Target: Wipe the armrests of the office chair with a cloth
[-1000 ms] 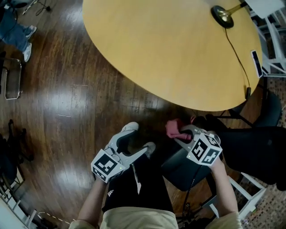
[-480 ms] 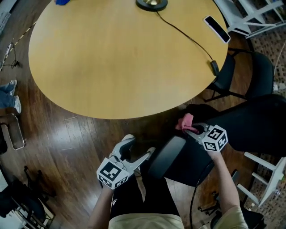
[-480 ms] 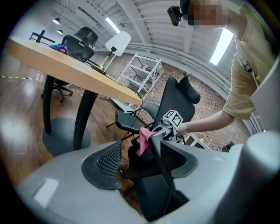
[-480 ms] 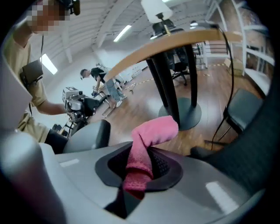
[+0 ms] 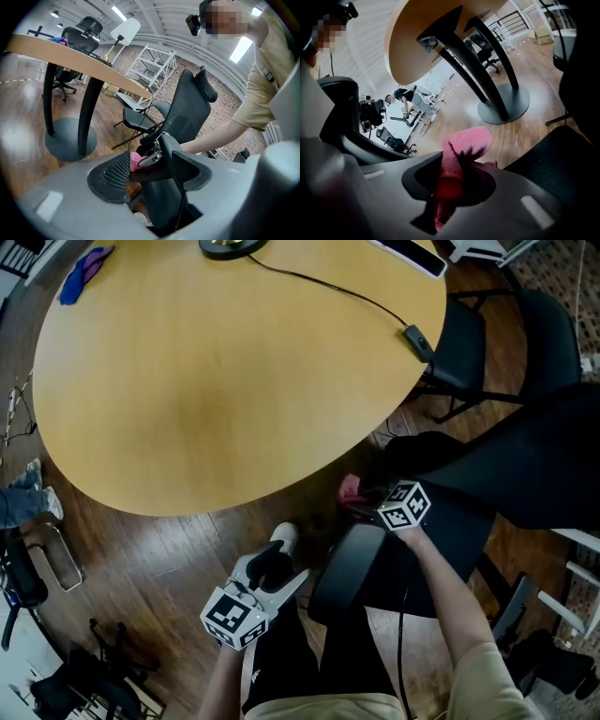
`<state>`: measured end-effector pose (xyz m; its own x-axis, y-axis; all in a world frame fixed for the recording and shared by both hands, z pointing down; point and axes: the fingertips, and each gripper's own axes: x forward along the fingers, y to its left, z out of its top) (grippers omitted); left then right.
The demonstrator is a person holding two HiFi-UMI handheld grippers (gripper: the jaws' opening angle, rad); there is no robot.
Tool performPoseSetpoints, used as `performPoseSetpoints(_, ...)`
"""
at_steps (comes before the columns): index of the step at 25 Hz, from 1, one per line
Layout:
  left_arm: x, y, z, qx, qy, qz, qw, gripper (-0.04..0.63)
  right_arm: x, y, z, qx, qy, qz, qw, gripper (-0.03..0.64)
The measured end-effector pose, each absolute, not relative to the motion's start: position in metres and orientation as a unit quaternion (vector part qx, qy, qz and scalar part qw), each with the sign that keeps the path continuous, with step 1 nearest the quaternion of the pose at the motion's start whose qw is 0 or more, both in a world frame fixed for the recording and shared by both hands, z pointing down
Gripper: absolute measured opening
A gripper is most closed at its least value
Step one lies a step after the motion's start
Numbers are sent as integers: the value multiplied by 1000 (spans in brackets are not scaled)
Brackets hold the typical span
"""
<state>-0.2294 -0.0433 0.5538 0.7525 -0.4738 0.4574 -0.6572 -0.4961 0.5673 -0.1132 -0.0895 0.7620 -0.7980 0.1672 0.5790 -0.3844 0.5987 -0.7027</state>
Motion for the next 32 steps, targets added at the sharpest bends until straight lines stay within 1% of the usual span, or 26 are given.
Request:
performPoseSetpoints(2,-228,-42,557,856,-329,121,380,262,-114,-86,754,43,-841,450,298,57)
performPoseSetpoints(3,-226,-41,557,856,-328,119,381,262,-116,-83,745,25,-843,461,277,56)
performPoseSetpoints(6,-220,-42,550,858,-324,114,382,262,-119,-72,703,-32,-835,518,183,56)
performPoseSetpoints(11,-213,-46,546,864,-315,111,378,262,-123,-64,646,-107,-819,559,71,57)
performPoseSetpoints(13,-212,-42,549,866,-312,109,376,262,-122,-60,629,-129,-811,569,39,57)
performPoseSetpoints(15,-211,-38,550,865,-310,111,378,262,-119,-58,625,-131,-807,576,25,52)
performPoseSetpoints(17,-212,-37,549,864,-310,115,379,262,-116,-58,627,-116,-811,572,28,53)
performPoseSetpoints(18,-213,-37,549,864,-311,116,378,262,-113,-58,632,-97,-820,562,44,55)
performPoseSetpoints(22,-221,-41,532,865,-317,108,374,262,-84,-56,651,36,-856,495,147,57)
performPoseSetpoints(24,-223,-44,516,867,-318,101,369,262,-59,-52,645,119,-855,476,169,57)
performPoseSetpoints(28,-221,-61,471,882,-317,94,335,262,-9,-51,588,276,-846,419,180,58)
performPoseSetpoints(32,-205,-99,395,912,-303,62,269,262,9,-67,486,397,-850,309,158,58)
